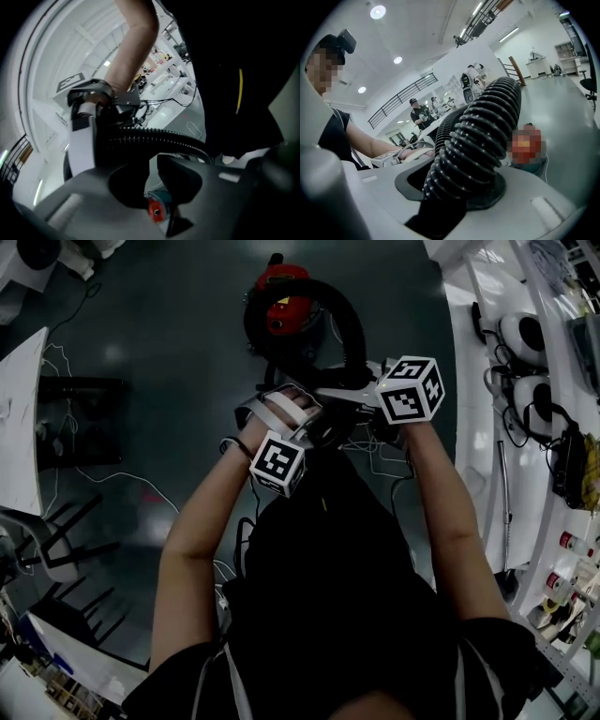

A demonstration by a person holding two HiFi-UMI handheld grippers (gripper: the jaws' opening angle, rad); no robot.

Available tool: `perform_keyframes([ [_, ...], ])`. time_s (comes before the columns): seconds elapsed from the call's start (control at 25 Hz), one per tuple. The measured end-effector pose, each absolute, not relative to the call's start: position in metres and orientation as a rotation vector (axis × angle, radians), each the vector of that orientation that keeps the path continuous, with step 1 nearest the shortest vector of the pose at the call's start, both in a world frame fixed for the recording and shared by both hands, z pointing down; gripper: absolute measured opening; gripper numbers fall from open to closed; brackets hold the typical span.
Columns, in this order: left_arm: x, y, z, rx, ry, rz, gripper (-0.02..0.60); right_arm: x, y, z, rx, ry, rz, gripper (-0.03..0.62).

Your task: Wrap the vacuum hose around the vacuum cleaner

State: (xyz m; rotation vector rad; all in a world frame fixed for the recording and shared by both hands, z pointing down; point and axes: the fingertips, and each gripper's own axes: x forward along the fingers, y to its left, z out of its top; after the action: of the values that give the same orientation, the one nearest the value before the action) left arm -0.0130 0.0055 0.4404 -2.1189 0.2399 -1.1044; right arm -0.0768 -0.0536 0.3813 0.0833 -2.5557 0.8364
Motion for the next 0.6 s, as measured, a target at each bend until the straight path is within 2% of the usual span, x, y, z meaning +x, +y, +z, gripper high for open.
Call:
perform_keyframes([
  [0.2, -0.042, -0.028, 0.429, -2.269, 0.5, -1.132, 0.144, -0.065, -0.084, 0.382, 0.132, -2.568, 0.898, 0.184],
  [0.44, -0.054, -0.022, 0.444, -2.79, 0.685, -1.054, 0.389, -0.063, -0.124, 0.362, 0.168, -2.614, 0.982, 0.183],
  [0.6, -0.031, -0.033, 0.442, -2.972, 0.719, -0.949, 0.471, -0.066, -0.144, 0.35, 0.133, -2.632, 0.972, 0.181],
])
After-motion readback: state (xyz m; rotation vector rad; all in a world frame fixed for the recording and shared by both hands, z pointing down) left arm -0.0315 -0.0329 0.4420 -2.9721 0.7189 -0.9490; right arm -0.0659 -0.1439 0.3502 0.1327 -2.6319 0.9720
